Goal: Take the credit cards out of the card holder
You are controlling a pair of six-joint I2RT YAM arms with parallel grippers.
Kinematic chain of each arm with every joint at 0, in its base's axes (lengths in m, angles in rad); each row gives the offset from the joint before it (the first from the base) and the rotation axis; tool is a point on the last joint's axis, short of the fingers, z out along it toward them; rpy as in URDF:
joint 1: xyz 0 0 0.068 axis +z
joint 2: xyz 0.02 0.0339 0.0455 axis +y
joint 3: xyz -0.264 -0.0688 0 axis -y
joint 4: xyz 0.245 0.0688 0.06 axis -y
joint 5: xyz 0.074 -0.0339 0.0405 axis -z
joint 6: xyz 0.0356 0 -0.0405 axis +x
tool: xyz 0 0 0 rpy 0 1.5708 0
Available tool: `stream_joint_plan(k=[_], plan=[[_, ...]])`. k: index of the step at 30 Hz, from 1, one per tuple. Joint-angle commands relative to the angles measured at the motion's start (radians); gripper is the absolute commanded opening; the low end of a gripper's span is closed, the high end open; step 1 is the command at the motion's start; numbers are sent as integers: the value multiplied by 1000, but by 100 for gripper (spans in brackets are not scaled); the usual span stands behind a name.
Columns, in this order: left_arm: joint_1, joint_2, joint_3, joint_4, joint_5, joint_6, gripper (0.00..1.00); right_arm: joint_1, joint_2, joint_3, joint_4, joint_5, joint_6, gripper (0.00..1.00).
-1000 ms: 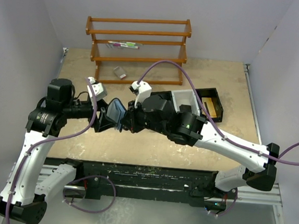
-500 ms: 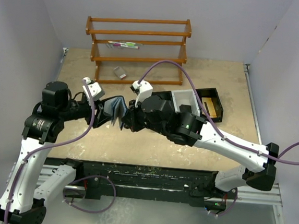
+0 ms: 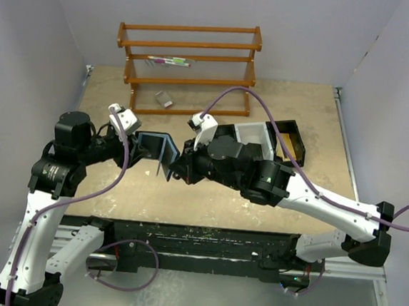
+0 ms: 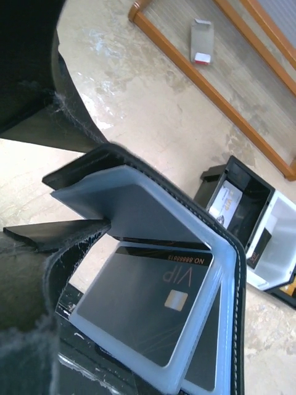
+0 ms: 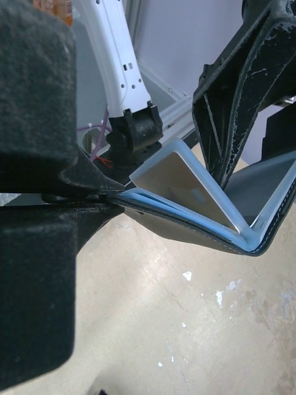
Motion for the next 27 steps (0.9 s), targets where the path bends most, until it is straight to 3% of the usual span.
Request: stream_joint_plan(k=[1, 5, 10, 15, 18, 20, 24, 27], plan=[[0, 11, 51, 17, 135, -32, 43, 6, -52, -19, 120, -42, 10, 0], [0, 23, 88, -50, 348, -13, 28, 5, -95, -92, 171, -104, 13, 0], [0, 55, 117, -109, 451, -12, 16, -4, -177, -232, 322, -172, -4, 0], [0, 67, 140, -115, 476, -45, 14, -44, -221, -299, 396, -218, 6, 0], [0, 55, 146, -82, 424, -81, 0, -74, -247, -333, 433, -257, 9, 0], [0, 61, 154, -67, 385, -113, 0, -102, -257, -350, 444, -283, 16, 14], [0, 86, 180, -60, 321, -189, 0, -170, -268, -383, 427, -298, 36, 58], [0, 113, 202, -77, 289, -232, 0, -288, -292, -456, 413, -340, 59, 72]])
